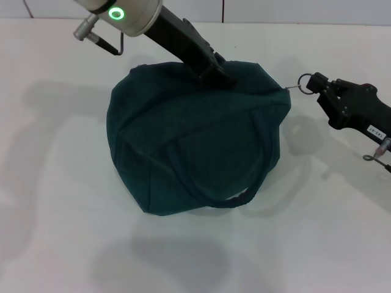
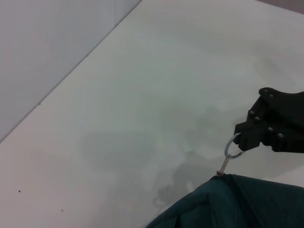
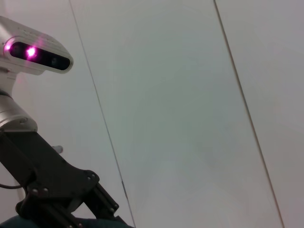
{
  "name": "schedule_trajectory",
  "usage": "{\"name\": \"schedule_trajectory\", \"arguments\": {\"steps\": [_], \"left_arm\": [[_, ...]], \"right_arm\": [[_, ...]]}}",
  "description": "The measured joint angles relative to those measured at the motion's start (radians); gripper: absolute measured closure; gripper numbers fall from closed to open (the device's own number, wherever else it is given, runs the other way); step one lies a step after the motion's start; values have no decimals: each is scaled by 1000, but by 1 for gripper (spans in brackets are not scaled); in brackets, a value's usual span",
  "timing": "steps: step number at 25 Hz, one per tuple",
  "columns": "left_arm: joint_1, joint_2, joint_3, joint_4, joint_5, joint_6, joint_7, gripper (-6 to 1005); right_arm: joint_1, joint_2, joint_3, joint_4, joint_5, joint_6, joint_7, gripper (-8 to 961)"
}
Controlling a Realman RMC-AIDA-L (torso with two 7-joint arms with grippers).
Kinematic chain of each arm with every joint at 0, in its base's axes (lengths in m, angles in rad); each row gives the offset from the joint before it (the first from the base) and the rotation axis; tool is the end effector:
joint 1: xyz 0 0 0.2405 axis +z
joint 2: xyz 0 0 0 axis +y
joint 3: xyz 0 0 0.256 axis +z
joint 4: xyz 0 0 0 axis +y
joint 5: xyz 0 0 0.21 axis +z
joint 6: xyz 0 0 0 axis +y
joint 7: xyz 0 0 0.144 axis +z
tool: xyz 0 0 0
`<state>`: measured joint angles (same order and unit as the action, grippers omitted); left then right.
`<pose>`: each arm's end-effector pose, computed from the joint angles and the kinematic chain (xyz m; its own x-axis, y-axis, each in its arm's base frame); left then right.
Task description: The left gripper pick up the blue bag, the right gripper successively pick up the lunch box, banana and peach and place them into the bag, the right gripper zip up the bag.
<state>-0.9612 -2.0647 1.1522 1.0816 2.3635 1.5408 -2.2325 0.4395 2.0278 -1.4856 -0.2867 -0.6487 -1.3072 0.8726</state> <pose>-0.0766 0.4065 -0.0023 0.9423 0.3306 -0.0519 0.3150 -0.9287 -0.1958 0.2701 0.3289 -0.0250 0.5539 -0.1281 -0.8227 -0.6308 -0.7095 -0.3142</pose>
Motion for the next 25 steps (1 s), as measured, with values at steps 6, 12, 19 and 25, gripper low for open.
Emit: {"name": "schedule_trajectory", "arguments": {"steps": [6,12,19,25], "left_arm": [[-9,-13,1,8,43,-3,-13,555],[-9,-19,22,10,50,-5,-20,732],[-2,-17,16,38,-26,6,-24,845],[1,-13,8,72,-59,47,-40,874]], "right_arm": [[-8,0,1,1,5,-1,-1,939],[-10,0,2,9,5,5,-1,939],[-10,0,3,23,7,16,-1,939],[-5,0,-3,27,10,58,-1,939]]}}
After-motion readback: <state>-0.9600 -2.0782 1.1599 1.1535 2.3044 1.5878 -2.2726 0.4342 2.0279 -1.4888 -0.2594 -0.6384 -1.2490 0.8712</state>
